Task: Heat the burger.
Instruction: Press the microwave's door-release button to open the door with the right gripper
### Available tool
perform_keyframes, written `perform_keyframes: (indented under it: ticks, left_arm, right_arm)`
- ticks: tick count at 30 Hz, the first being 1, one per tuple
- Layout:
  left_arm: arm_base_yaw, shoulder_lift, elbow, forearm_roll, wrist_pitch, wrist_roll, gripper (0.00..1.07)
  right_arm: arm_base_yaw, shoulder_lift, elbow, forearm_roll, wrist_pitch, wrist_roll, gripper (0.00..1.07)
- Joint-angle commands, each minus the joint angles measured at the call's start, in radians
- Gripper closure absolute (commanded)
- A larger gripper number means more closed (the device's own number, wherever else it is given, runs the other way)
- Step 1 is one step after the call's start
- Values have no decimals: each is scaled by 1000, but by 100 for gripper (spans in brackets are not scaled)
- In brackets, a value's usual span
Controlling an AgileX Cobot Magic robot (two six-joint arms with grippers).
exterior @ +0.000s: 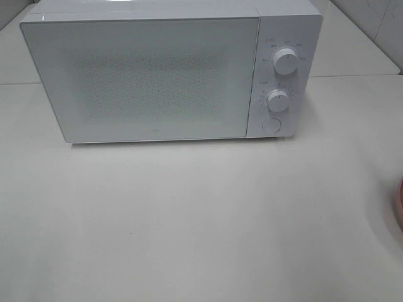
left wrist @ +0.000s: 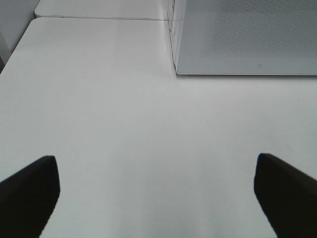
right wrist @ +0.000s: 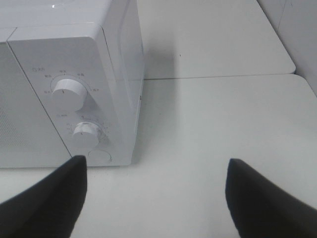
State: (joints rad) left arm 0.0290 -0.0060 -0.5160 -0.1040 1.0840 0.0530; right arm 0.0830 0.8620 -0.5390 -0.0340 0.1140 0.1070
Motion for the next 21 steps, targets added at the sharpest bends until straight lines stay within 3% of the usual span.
perform_keyframes:
  ticks: [1, 12, 21]
  left_arm:
    - [4, -14, 0, -9, -15, -5, 7]
    - [4, -14, 0, -9, -15, -5, 7]
    - [4, -14, 0, -9, -15, -5, 7]
  right_arm:
    - [0, 46, -7, -6, -108, -1, 34]
    - [0, 223, -7, -8, -336, -1, 34]
    - [0, 367, 21, -93, -539, -1, 34]
